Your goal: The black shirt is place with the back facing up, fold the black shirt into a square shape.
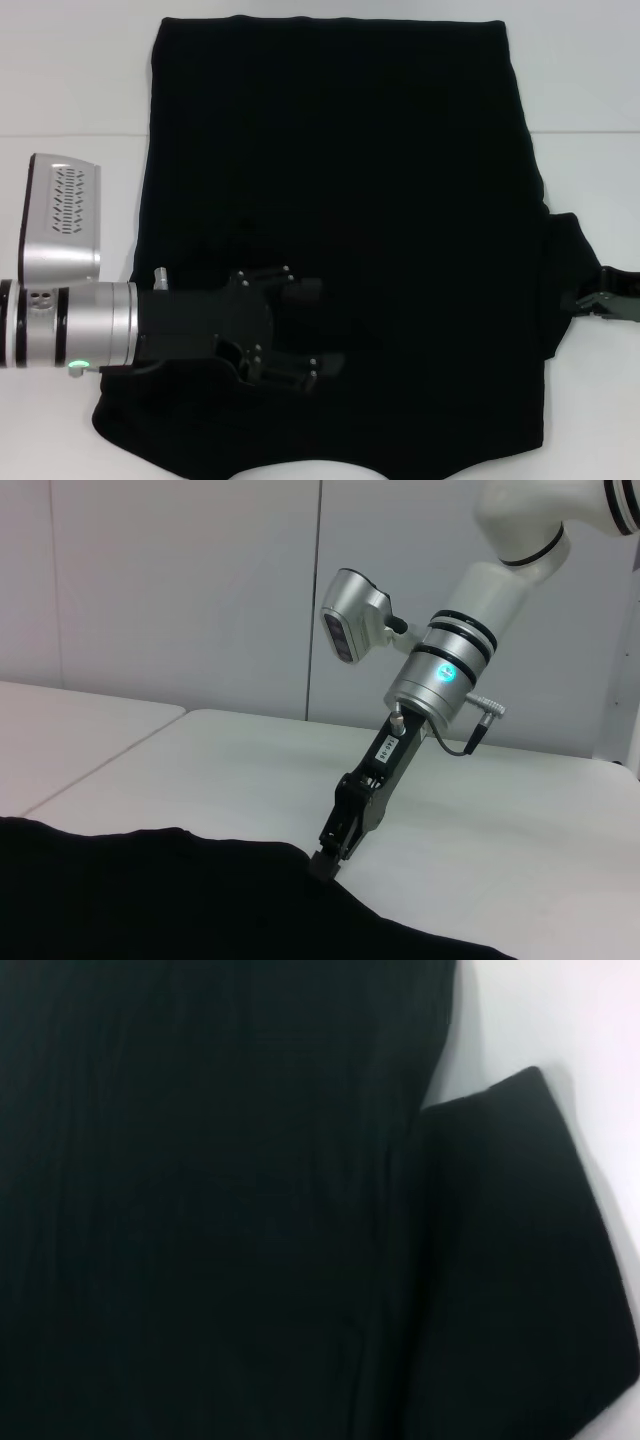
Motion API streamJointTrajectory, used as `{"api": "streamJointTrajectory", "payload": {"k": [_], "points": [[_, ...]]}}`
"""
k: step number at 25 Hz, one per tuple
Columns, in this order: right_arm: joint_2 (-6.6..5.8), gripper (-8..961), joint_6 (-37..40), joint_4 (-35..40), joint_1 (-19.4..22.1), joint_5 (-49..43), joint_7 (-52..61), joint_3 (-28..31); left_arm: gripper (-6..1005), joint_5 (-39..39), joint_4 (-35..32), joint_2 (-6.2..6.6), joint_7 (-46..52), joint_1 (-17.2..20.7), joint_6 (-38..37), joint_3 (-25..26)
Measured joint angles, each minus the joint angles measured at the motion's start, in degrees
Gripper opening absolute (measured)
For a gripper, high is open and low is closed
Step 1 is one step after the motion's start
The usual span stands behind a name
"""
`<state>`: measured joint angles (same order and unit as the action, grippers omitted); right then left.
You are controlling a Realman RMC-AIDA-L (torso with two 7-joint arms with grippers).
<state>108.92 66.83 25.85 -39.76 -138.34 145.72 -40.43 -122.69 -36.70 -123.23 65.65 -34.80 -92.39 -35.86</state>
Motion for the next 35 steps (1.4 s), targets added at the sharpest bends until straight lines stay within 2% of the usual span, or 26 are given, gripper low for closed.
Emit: {"api": "streamJointTrajectory", "payload": {"k": [4, 10, 16, 23, 35], "points": [[0.06, 172, 0.3, 0.5, -0.1, 0.0, -0.2, -0.1, 919, 0.0, 0.0, 0.07, 0.0, 0.0, 0.0, 0.9], [-0.02, 7, 0.4, 0.6, 0.1, 0.0, -0.3, 0.0, 918, 0.1, 0.0, 0.10, 0.0, 0.1, -0.1, 1.8], [-0.40, 8, 1.9, 1.7, 1.5, 0.5, -1.9, 1.0, 917, 0.1, 0.0, 0.10, 0.4, 0.2, -0.6, 2.4], [-0.75, 9, 6.5, 5.6, 4.5, 1.1, -5.2, 5.1, 915, 0.6, 0.0, 0.07, 1.7, 0.3, -1.0, 2.6], [-2.39, 8, 8.2, 6.8, 6.0, 1.0, -7.4, 5.8, 913, 0.9, 0.2, -0.18, 3.7, 0.6, -1.5, 2.6]]}}
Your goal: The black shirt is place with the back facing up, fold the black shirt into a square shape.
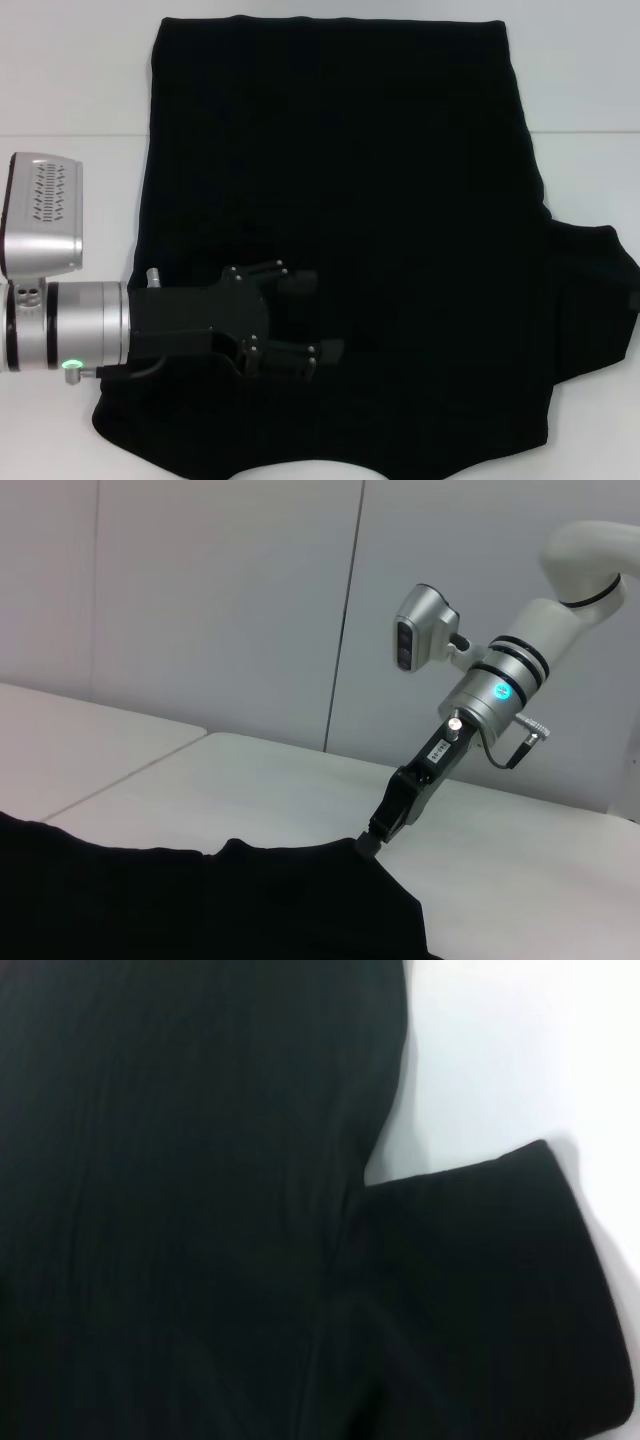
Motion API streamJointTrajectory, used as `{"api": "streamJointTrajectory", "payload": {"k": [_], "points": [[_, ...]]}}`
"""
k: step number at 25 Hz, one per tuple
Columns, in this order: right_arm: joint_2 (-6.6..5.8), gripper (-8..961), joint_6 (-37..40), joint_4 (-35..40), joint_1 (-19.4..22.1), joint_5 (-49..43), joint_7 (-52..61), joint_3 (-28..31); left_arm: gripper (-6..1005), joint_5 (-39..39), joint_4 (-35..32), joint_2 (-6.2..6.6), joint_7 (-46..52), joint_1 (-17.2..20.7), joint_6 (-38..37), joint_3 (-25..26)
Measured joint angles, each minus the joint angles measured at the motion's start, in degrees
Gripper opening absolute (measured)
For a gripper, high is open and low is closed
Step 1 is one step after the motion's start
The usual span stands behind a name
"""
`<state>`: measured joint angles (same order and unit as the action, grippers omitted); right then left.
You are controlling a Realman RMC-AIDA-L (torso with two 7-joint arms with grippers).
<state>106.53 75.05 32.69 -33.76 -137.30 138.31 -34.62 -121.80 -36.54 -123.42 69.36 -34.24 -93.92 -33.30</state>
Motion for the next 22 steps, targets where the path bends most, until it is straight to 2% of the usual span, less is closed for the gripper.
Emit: {"api": "streamJointTrajectory", "payload": {"k": [10, 22], "points": [[-1.08, 8, 0.3, 0.7, 0.5, -0.1, -0.7, 0.7, 910, 0.6, 0.0, -0.16, 0.2, 0.3, 0.0, 0.0], [-1.76, 8, 0.4, 2.2, 0.3, -0.2, -0.7, 0.7, 908, 1.5, 0.2, -0.16, 0.2, 0.3, 0.0, 0.0]]}}
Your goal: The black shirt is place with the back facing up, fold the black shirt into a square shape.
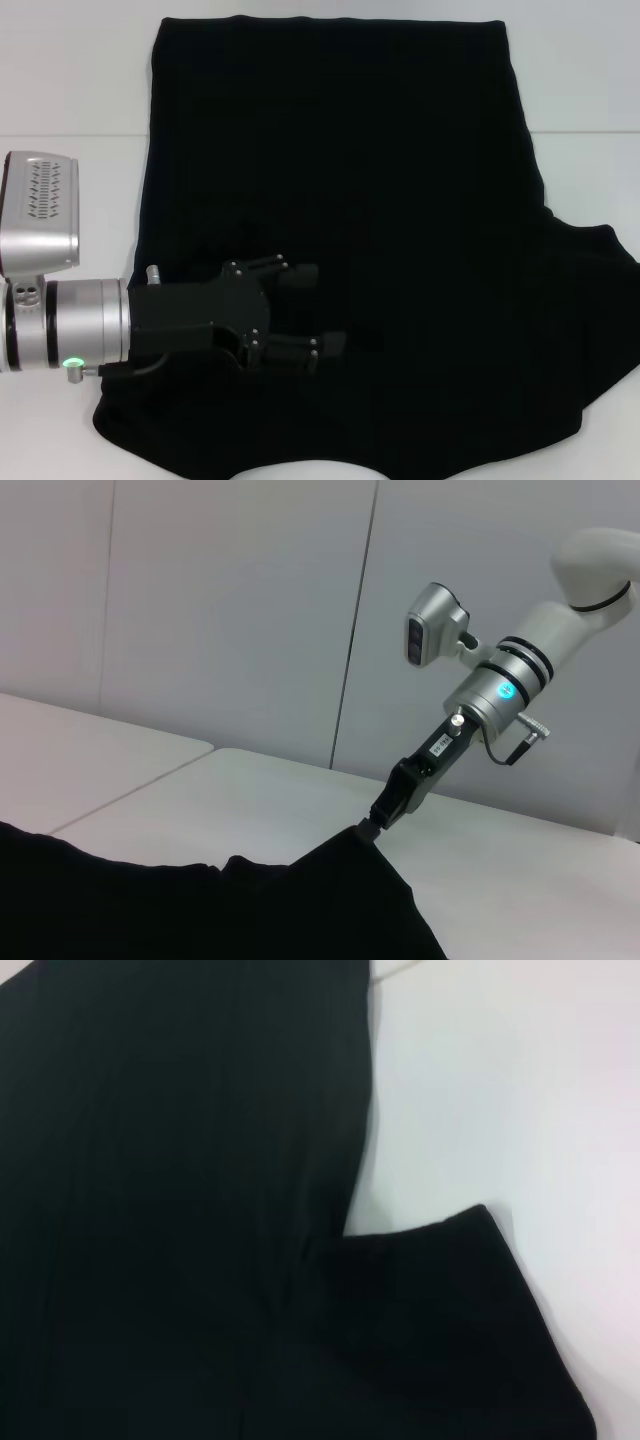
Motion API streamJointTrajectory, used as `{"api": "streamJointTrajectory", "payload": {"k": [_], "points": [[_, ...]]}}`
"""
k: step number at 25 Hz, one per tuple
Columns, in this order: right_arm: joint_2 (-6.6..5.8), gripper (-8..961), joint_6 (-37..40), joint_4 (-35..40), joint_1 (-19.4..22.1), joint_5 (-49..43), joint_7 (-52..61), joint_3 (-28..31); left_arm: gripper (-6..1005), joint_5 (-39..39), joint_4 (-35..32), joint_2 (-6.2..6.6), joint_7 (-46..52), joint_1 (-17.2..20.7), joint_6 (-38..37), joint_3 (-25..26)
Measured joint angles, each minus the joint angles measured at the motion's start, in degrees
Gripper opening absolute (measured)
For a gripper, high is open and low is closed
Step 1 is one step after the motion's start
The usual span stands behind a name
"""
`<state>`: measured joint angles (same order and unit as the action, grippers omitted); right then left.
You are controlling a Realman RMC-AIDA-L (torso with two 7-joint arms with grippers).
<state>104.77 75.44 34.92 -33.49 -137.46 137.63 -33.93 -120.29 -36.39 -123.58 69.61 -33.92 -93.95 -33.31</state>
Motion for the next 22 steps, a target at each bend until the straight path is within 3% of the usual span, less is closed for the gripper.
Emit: {"api": "streamJointTrajectory", "payload": {"k": [11, 22], "points": [[-0.16, 7, 0.6, 0.7, -2.1, 0.3, 0.0, -0.1, 905, 0.1, 0.2, -0.07, 0.0, -0.1, 0.0, 0.0], [1.62, 8, 2.0, 1.6, -5.9, -0.1, -1.1, -2.2, 903, 0.1, 0.2, -0.09, 1.0, -0.1, 0.0, 0.0]]}}
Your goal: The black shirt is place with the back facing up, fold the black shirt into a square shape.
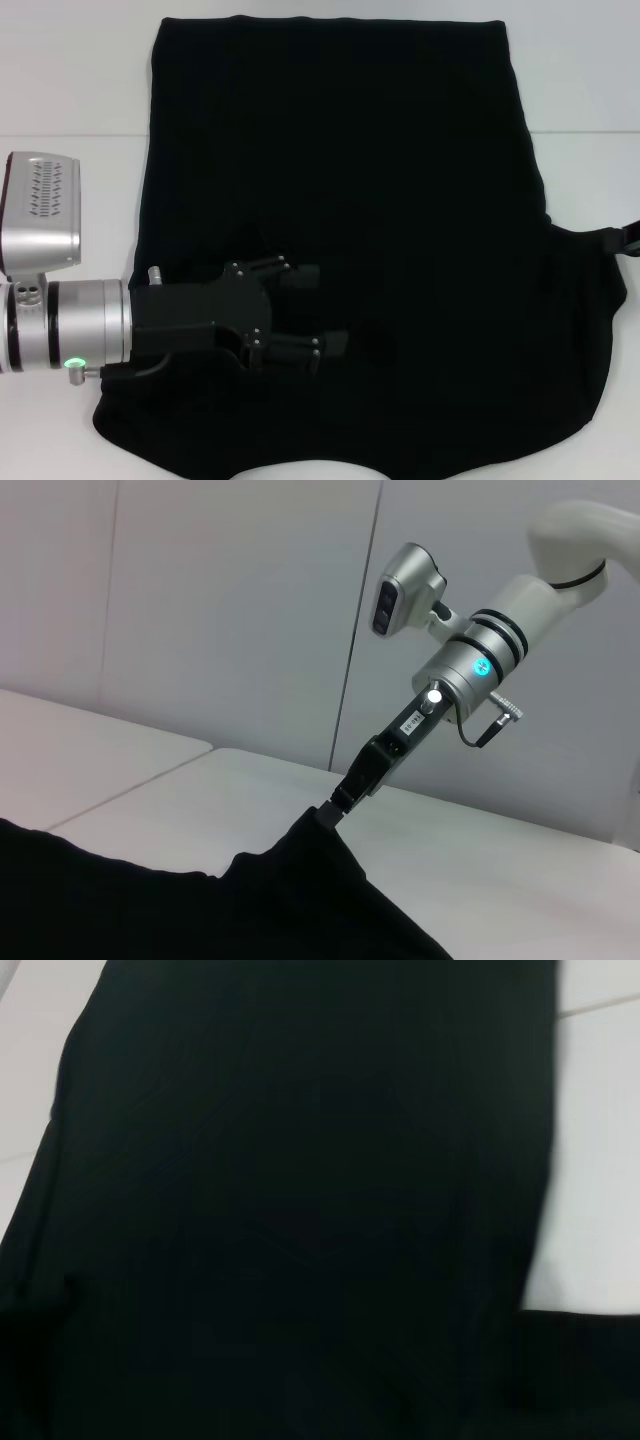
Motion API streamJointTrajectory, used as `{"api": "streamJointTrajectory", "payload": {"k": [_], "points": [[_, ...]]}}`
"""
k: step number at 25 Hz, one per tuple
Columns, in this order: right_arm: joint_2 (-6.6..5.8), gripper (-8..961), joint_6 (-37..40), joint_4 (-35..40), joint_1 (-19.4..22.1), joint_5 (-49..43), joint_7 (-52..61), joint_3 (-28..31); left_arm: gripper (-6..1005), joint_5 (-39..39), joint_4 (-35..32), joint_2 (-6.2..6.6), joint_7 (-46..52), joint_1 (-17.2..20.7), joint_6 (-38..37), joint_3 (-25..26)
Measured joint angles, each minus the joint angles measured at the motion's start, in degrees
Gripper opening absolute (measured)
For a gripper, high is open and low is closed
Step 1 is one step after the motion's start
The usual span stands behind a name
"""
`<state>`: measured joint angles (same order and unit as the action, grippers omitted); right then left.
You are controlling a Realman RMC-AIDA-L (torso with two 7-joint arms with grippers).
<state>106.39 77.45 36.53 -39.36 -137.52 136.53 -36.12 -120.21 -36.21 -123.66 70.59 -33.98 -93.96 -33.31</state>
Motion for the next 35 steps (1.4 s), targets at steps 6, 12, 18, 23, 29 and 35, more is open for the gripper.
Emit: {"api": "streamJointTrajectory", "payload": {"k": [6, 12, 18, 23, 29, 35], "points": [[1.95, 16, 0.1, 0.9, -3.6, -0.1, 0.2, -5.5, 902, 0.0, -0.1, 0.02, 0.4, 0.0, -0.1, 0.0], [4.43, 38, -0.1, 0.0, -9.0, -1.9, 2.8, -14.2, 900, 0.0, -0.3, 0.19, 0.5, 0.1, -0.1, 0.0], [6.19, 61, 0.6, 0.1, -12.5, -6.0, 5.2, -17.8, 899, 0.0, -0.4, 0.35, 0.5, 0.1, 0.4, 0.0], [6.73, 129, 0.6, 0.6, -12.8, -5.2, 4.7, -17.4, 898, 0.0, -0.4, 0.36, 0.4, 0.0, 0.6, 0.0], [6.57, 250, 0.3, 0.6, -12.6, -5.4, 5.1, -17.7, 897, 0.0, -0.3, 0.46, 0.5, -0.3, 0.6, 0.0], [5.93, 573, 0.5, 2.7, -10.4, -5.3, 5.2, -15.5, 895, 0.0, -0.2, 0.44, 0.5, -0.4, 0.6, 0.0]]}}
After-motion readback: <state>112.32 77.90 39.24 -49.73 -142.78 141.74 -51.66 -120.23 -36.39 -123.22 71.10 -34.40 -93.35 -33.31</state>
